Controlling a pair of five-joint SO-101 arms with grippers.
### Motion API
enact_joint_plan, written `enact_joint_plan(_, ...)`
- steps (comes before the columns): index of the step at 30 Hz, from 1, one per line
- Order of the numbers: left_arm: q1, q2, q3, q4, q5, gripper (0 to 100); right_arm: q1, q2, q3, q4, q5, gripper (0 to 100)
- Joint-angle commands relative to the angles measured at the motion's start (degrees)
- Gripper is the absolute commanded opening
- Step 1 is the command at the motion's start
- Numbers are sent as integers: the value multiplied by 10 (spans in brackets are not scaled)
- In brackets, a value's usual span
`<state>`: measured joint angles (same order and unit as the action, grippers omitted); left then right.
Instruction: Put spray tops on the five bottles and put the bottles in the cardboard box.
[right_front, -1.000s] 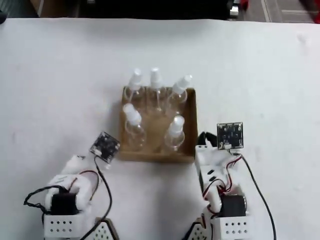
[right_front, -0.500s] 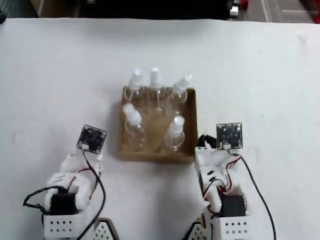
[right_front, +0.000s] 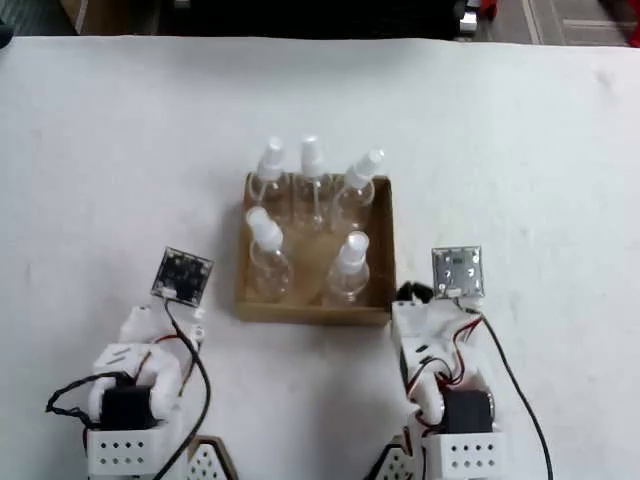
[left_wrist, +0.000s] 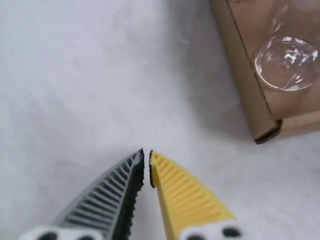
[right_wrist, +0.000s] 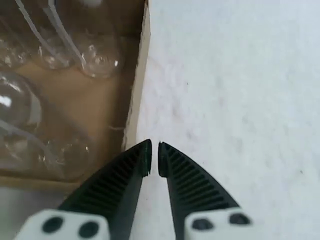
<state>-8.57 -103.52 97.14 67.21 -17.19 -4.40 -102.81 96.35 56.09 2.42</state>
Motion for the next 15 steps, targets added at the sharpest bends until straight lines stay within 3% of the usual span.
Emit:
enact_joint_plan(1, -8, -4, -2, 61, 8, 24, 15, -3, 5, 33, 0, 18)
enact_joint_plan(15, -6, -2, -2, 62, 10, 24, 14, -3, 5, 93, 0, 18)
